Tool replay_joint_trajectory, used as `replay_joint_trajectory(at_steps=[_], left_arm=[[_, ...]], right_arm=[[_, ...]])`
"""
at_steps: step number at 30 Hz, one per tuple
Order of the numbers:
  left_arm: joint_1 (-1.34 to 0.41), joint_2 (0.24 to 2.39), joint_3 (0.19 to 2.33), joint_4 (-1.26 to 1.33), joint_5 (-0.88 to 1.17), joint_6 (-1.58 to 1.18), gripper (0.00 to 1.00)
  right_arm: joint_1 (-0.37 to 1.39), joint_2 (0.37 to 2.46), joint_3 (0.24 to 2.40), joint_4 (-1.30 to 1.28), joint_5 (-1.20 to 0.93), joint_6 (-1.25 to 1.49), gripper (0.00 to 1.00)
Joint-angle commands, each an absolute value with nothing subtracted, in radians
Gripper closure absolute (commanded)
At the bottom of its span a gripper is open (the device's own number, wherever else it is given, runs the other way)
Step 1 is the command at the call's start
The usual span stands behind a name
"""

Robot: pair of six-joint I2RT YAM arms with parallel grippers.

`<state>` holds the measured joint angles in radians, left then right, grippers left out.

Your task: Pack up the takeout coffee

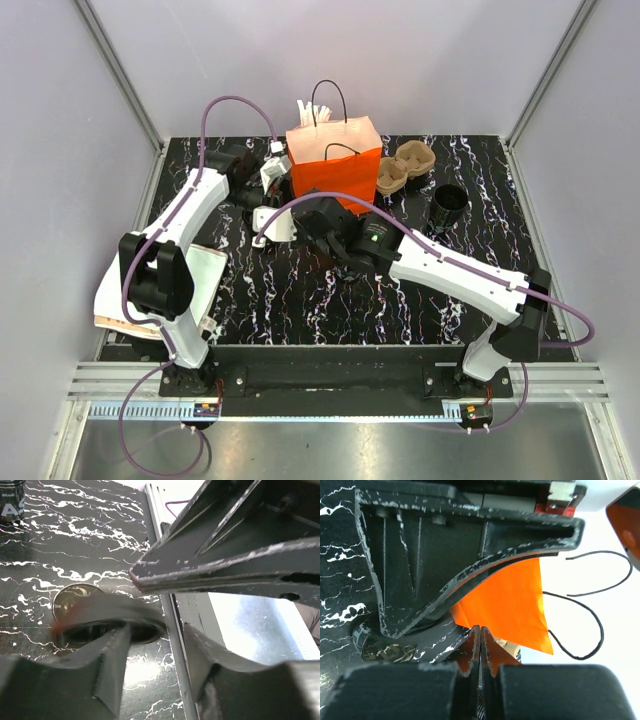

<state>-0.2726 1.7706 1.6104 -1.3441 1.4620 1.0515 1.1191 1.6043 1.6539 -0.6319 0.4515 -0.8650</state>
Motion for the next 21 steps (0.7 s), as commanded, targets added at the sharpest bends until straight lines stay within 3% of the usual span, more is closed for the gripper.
replay_joint_trajectory(at_steps=[1, 7, 14, 17, 21], left_arm=[[-0.252, 1.744, 1.638, -1.549, 1.684, 1.072, 0.45], [-0.244, 1.746, 1.632, -1.549, 1.684, 1.077, 0.49], [-0.233, 1.778, 1.625, -1.549, 1.609, 1.134, 0.44], [-0.236, 1.801, 1.608, -1.549, 1.545, 1.156, 0.44], [-0.239, 1.749, 1.594, -1.548, 1.454, 1.151, 0.41]], right_arm=[[1.118, 1.566, 1.652, -0.615, 0.437, -0.847, 0.97], [1.117, 1.551, 1.648, -0.623, 0.425, -0.830, 0.97], [1.016, 1.482, 1.713, -0.731, 0.263, -0.721, 0.90], [0.924, 1.431, 1.755, -0.794, 0.061, -0.640, 0.81], [0.845, 1.368, 1.698, -0.827, -0.090, -0.608, 0.59]])
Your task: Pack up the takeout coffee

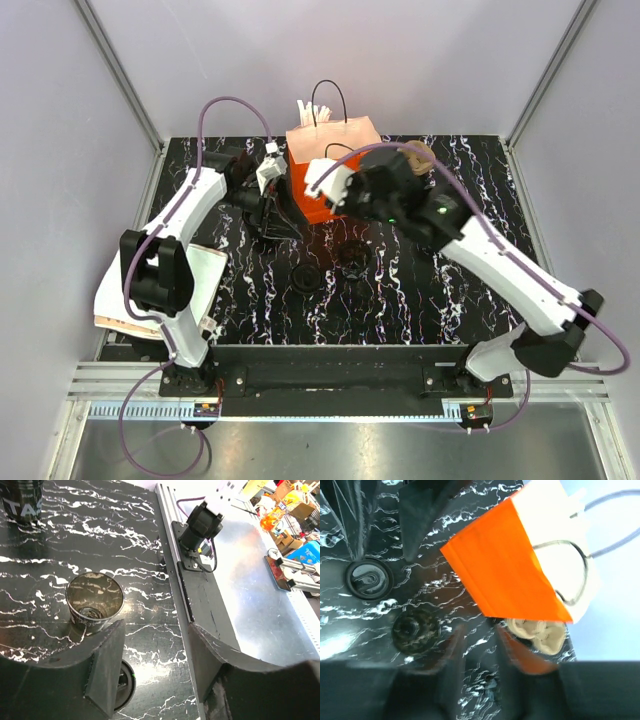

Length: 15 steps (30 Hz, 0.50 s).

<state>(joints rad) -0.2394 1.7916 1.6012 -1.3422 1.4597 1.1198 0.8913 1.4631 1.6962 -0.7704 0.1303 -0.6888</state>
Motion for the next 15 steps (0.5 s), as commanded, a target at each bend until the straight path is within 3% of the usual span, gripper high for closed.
replay_joint_trajectory(at_steps=[1, 4, 5, 6, 7, 10, 15], left_arm=[[-0.238, 1.731, 1.617, -1.534, 1.424, 1.117, 0.37], [-0.239, 1.567, 1.547, -1.259, 1.265, 0.787, 0.27], [-0.258, 1.385, 1.458, -0.849, 1.152, 0.436, 0.23], [-0.287, 1.283, 1.381, -0.689, 1.003, 0.358, 0.07], [-0.326, 1.191, 1.317, -0.572, 0.728, 0.335, 0.01], [-0.367, 1.169, 1.417, -0.661, 0.693, 0.339, 0.01], [-0.371, 1.069, 1.214, -0.502, 0.664, 0.408, 0.01]], right_arm=[[0.833, 1.356, 1.678, -0.821, -0.106, -0.603, 0.46], [0.816, 1.344, 1.611, -0.796, -0.161, -0.591, 0.28], [0.815, 1.345, 1.599, -0.796, -0.181, -0.585, 0.26], [0.813, 1.347, 1.597, -0.796, -0.192, -0.581, 0.23], [0.813, 1.351, 1.597, -0.796, -0.201, -0.578, 0.22], [0.810, 1.359, 1.612, -0.807, -0.257, -0.571, 0.21], [0.808, 1.379, 1.575, -0.760, -0.318, -0.534, 0.22]])
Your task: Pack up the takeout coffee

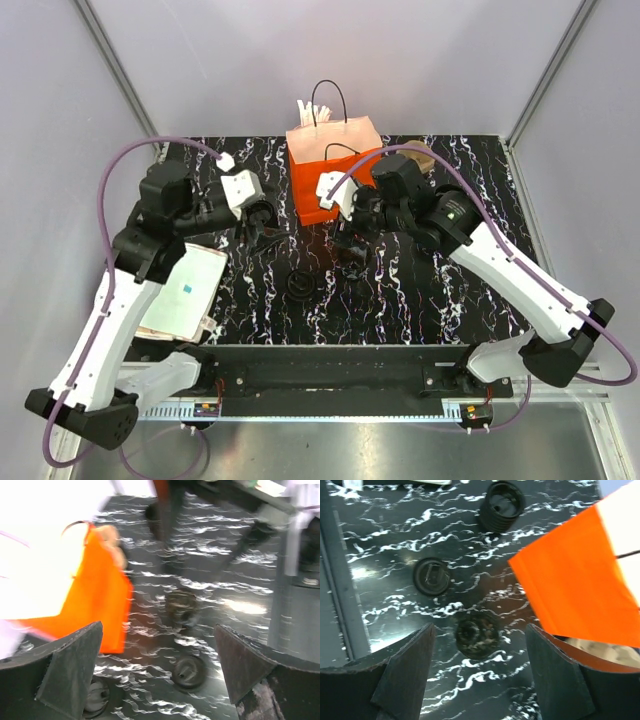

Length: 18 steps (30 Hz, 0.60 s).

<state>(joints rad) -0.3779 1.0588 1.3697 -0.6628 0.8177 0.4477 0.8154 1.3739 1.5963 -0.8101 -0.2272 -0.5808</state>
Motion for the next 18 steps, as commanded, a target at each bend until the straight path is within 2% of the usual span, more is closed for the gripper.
replay_joint_trajectory(at_steps=[1, 6, 9, 18], left_arm=[[-0.373, 1.072, 1.188, -0.465, 0.648, 0.408, 0.01], [-0.373, 1.198, 1.072, -0.399, 0.546, 0.332, 0.01], [-0.374, 1.343, 1.046, -0.388, 0.532, 0.322, 0.01], [-0.387, 1.505, 1.019, -0.270, 0.526, 0.362, 0.02]], right_arm=[[0.807, 1.382, 1.553, -0.740, -0.302, -0.510, 0.22], [0.789, 1.376, 1.548, -0.673, -0.239, -0.468, 0.23], [0.770, 1.359, 1.566, -0.675, -0.244, -0.460, 0.24], [0.730, 1.286, 1.588, -0.747, -0.265, -0.497, 0.23]])
